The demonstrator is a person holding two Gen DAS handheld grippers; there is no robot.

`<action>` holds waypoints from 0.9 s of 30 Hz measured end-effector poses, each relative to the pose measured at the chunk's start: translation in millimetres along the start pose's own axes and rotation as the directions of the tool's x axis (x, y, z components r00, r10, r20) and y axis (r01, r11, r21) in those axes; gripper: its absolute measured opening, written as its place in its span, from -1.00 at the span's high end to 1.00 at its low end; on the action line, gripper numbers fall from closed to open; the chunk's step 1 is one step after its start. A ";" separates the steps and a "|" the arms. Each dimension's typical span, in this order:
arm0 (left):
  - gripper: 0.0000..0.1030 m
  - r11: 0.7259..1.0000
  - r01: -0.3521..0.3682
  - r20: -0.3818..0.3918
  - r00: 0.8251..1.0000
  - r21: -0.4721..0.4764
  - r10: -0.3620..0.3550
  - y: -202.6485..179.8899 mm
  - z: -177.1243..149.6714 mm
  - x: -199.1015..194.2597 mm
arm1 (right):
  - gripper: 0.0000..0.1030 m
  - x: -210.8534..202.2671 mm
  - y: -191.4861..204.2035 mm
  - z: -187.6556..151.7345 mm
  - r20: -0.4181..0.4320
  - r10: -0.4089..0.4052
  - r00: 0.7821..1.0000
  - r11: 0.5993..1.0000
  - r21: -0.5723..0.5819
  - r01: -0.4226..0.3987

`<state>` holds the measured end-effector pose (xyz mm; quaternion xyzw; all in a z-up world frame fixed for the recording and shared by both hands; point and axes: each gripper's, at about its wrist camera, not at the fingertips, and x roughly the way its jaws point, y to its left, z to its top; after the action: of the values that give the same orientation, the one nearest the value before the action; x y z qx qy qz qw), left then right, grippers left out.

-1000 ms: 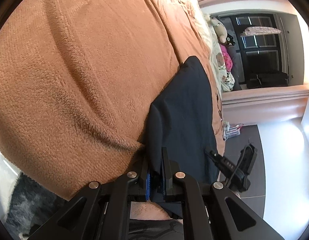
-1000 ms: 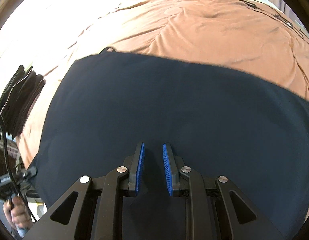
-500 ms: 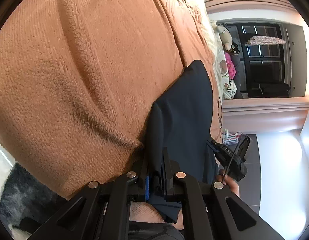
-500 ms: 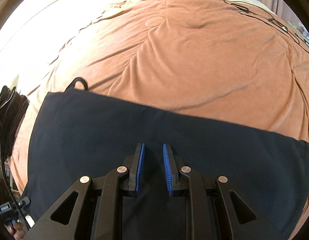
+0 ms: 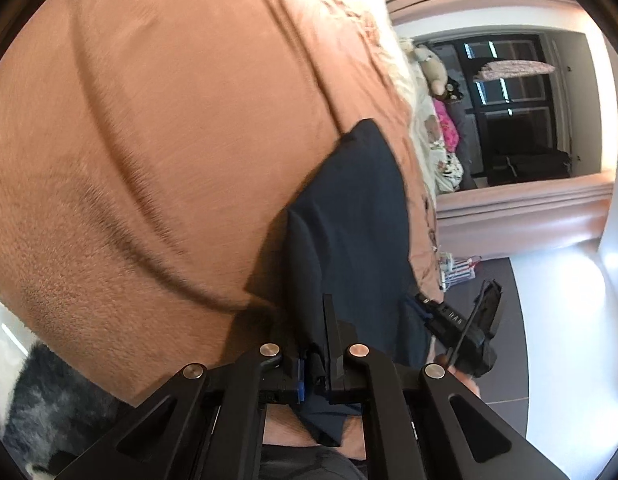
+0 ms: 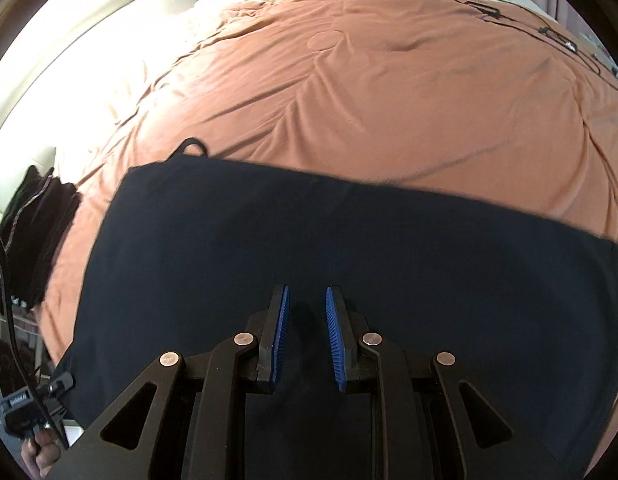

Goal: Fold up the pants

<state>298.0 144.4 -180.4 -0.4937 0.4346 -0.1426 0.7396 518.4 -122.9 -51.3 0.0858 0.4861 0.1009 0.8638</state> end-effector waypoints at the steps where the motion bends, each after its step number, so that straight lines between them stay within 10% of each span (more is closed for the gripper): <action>1: 0.90 1.000 0.009 0.002 1.000 0.011 -0.009 -5.1 0.3 -1.9 | 0.68 -2.0 1.6 -5.0 -0.001 0.011 1.000 1.000 0.000 -0.011; 27: 0.90 0.952 0.098 -0.051 0.995 0.289 -0.086 -140.1 12.6 13.7 | 0.68 -34.8 -18.4 -108.1 -0.010 0.214 0.977 0.970 0.125 -0.211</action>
<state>346.4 77.3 -65.9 -0.3964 0.3994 -0.2487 0.7883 409.8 -144.2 -82.6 0.1893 0.4896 0.1635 0.8353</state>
